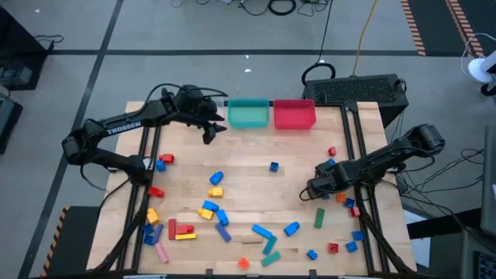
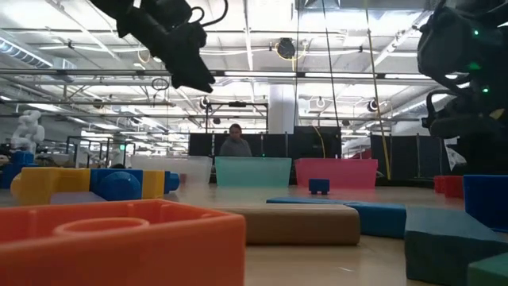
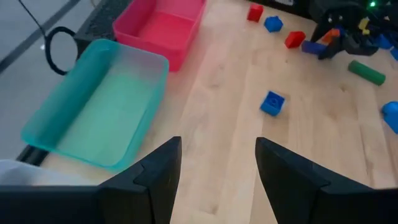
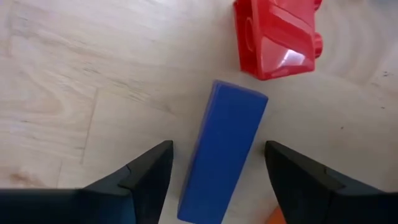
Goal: Sort blocks by size
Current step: Put the dark blue block into the transparent bin
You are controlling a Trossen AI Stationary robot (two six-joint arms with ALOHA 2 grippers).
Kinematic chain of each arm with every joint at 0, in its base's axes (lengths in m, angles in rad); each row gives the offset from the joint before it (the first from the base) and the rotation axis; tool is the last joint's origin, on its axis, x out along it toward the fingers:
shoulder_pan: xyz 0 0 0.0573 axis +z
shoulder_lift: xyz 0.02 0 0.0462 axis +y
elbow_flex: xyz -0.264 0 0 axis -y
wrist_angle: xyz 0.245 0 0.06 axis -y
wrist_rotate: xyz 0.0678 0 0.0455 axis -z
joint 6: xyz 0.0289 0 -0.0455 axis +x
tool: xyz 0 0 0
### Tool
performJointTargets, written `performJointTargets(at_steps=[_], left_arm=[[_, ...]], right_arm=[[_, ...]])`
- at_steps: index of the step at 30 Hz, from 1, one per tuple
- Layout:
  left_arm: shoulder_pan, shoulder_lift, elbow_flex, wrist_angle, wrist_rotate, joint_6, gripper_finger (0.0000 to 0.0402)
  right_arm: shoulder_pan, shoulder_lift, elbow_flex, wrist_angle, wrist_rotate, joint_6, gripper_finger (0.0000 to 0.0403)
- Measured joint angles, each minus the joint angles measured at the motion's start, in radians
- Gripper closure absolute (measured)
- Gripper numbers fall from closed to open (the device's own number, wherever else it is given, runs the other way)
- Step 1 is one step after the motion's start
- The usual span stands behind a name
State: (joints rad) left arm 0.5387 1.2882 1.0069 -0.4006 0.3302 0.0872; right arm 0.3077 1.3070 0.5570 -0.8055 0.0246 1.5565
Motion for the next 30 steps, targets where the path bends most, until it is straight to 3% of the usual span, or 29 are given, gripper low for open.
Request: performJointTargets(at_steps=[4, 13, 19, 30], left_arm=[[-0.032, 0.036, 0.0, 0.013, -0.001, 0.023, 0.0194], [-0.126, 0.145, 0.0, 0.058, 0.0, 0.167, 0.0194], [-0.189, 0.218, 0.0, 0.195, 0.013, 0.153, 0.0194], [-0.221, 0.356, 0.0, 0.409, 0.012, -0.231, 0.0194]], right_arm=[[0.014, 0.018, 0.003, 0.014, -0.003, 0.014, 0.0198], [0.021, 0.02, 0.002, 0.06, 0.001, -0.061, 0.032], [0.022, 0.023, 0.057, 0.111, 0.132, -0.211, 0.0322], [0.019, 0.029, 0.138, 0.207, 0.391, -0.512, 0.0315]])
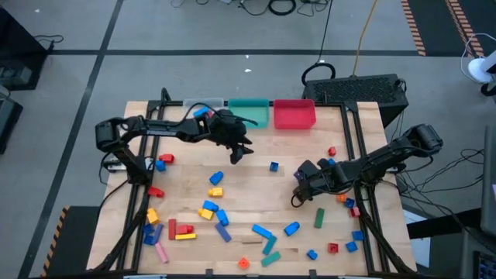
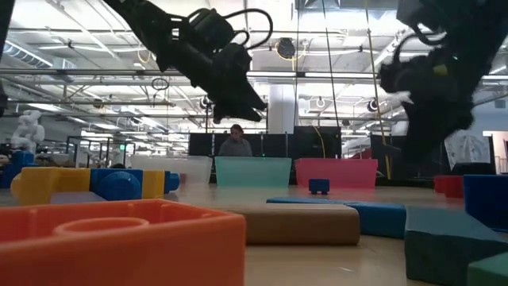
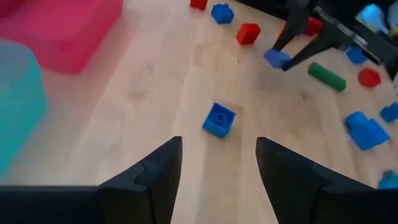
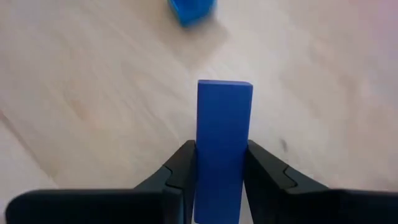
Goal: Sort blocks by size
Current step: Put the dark blue block into the transparent bin
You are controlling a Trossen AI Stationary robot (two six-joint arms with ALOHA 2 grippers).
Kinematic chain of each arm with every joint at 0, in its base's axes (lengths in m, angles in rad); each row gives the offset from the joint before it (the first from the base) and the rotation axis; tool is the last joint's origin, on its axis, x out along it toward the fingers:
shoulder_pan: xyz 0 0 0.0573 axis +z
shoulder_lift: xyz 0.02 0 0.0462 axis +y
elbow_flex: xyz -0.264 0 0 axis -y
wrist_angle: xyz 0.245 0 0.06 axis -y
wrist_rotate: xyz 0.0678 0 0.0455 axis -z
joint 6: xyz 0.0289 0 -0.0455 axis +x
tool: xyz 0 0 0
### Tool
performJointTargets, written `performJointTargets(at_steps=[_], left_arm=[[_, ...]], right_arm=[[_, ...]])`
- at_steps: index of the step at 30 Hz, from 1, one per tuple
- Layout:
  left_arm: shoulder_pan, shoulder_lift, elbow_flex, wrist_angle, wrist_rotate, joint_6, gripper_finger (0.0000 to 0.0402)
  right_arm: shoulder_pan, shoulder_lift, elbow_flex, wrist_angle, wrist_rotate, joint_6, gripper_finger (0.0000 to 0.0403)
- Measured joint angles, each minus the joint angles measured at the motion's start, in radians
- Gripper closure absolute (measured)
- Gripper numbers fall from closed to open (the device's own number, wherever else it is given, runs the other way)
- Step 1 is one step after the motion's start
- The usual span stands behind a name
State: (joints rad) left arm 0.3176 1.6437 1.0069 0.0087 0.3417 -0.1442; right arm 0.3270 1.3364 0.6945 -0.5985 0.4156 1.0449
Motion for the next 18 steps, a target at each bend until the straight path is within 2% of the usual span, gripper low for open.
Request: performJointTargets(at_steps=[10, 18], left_arm=[[-0.006, 0.021, 0.0, 0.053, 0.051, -0.284, 0.0194], [-0.018, 0.021, 0.0, 0.068, 0.075, -0.351, 0.0194]], right_arm=[[-0.039, 0.114, 0.048, 0.12, 0.137, -0.294, 0.0313], [-0.09, 0.295, 0.234, 0.133, 0.311, -0.544, 0.0312]])
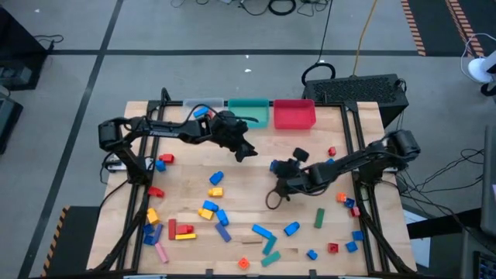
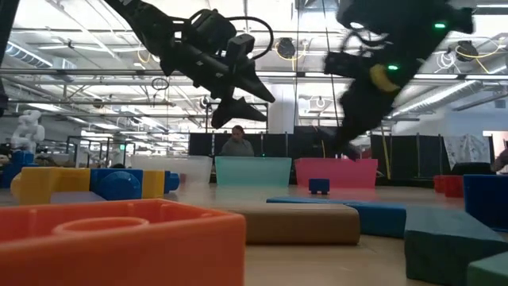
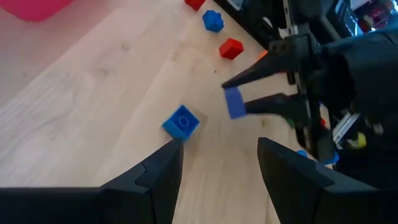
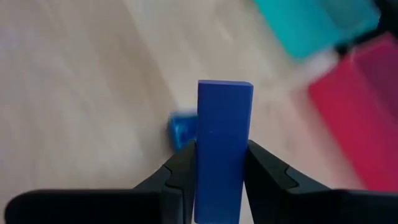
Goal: Sort blocks by size
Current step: Put the dark blue block into the transparent bin
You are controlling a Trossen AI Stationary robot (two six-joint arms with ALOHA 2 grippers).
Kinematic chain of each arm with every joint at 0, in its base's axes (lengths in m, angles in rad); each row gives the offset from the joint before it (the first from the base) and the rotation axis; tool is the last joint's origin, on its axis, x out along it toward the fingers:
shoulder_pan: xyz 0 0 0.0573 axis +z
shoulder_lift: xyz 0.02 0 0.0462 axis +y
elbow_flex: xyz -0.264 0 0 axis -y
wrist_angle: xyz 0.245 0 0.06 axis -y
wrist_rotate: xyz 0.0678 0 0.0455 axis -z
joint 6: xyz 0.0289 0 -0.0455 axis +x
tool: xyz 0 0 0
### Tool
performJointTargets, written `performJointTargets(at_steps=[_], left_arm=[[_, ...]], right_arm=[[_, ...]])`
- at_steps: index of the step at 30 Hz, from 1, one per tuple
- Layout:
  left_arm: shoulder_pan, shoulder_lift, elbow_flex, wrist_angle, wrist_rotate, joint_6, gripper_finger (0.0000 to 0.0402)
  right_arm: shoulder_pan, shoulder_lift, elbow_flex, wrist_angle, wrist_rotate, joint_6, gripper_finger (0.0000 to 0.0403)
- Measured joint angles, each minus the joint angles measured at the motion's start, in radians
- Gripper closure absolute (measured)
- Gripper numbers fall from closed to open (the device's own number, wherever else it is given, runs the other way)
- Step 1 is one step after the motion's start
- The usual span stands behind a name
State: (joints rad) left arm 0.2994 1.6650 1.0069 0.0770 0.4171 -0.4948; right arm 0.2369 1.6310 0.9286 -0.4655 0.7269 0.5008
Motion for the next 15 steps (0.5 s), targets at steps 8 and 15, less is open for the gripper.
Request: performJointTargets(at_steps=[8, 15], left_arm=[[-0.013, 0.0, 0.0, 0.021, -0.001, -0.023, 0.0194], [-0.012, 0.0, 0.0, -0.009, -0.004, -0.025, 0.0194]], right_arm=[[-0.072, 0.167, 0.2, -0.001, 0.075, -0.185, 0.0312], [-0.093, 0.2, 0.279, -0.009, 0.141, -0.242, 0.0312]])
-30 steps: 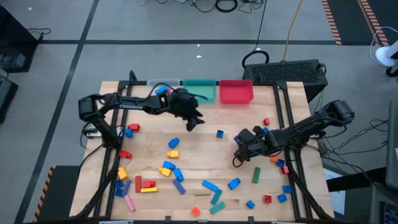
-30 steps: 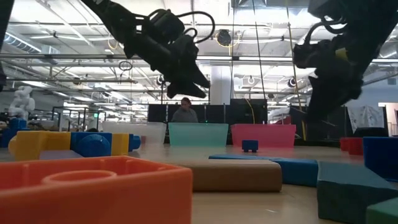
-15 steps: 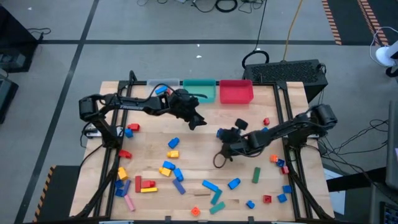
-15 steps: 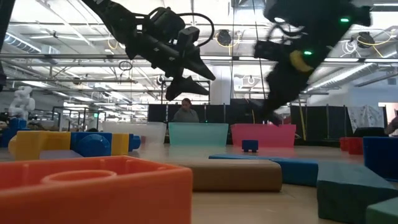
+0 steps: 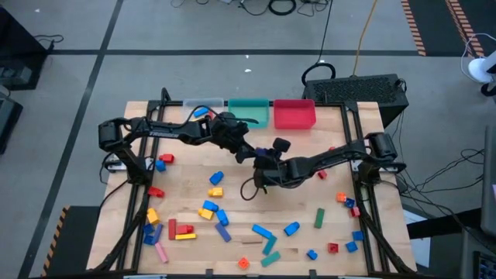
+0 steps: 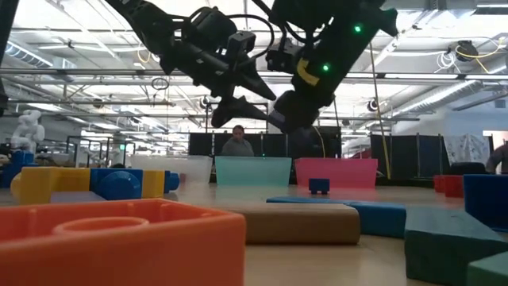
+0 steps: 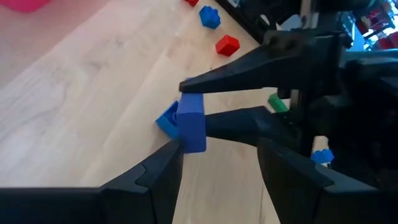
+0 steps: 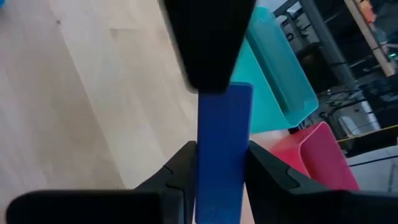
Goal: Sort blocks by size
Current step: Put the dark blue block into the transparent bin
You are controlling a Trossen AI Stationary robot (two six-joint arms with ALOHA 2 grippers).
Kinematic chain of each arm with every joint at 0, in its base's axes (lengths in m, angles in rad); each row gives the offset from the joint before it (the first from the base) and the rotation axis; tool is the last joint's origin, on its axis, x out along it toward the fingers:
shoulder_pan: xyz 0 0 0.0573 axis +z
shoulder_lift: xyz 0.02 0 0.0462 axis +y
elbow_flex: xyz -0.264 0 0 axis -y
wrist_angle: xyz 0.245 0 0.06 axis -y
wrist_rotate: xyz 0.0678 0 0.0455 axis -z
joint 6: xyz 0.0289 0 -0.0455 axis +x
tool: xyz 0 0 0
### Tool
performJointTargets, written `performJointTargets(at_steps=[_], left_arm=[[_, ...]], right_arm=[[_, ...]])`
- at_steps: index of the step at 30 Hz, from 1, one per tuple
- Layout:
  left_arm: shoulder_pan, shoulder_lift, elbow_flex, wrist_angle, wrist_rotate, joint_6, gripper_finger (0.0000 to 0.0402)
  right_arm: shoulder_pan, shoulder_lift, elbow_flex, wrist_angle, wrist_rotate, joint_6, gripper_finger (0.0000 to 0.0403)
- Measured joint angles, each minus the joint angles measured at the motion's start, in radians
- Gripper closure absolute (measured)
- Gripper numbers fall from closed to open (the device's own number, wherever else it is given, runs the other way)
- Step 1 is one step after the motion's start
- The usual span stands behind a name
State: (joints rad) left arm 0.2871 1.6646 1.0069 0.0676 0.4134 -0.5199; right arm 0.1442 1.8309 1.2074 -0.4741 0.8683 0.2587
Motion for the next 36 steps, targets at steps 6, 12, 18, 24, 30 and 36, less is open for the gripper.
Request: performJointTargets(at_steps=[6, 12, 18, 24, 30, 36], left_arm=[[0.0, -0.001, 0.0, -0.017, -0.037, -0.018, 0.0194], [0.0, -0.001, 0.0, -0.01, -0.06, 0.0, 0.0194], [0.0, -0.001, 0.0, 0.014, -0.059, 0.028, 0.02], [0.0, -0.001, 0.0, 0.029, -0.057, 0.029, 0.0263], [0.001, -0.001, 0.0, 0.024, -0.056, 0.043, 0.0333], [0.001, -0.001, 0.0, 0.025, -0.058, 0.036, 0.0316]], right_arm=[[0.001, 0.0, 0.011, 0.035, 0.005, -0.041, 0.0312], [0.005, 0.0, 0.011, 0.049, 0.023, -0.056, 0.0312], [0.006, 0.0, 0.01, 0.053, 0.023, -0.062, 0.0312], [0.006, 0.0, 0.009, 0.056, 0.022, -0.065, 0.0312], [0.006, 0.0, 0.009, 0.06, 0.026, -0.069, 0.0312], [0.006, 0.0, 0.009, 0.069, 0.023, -0.079, 0.0312]])
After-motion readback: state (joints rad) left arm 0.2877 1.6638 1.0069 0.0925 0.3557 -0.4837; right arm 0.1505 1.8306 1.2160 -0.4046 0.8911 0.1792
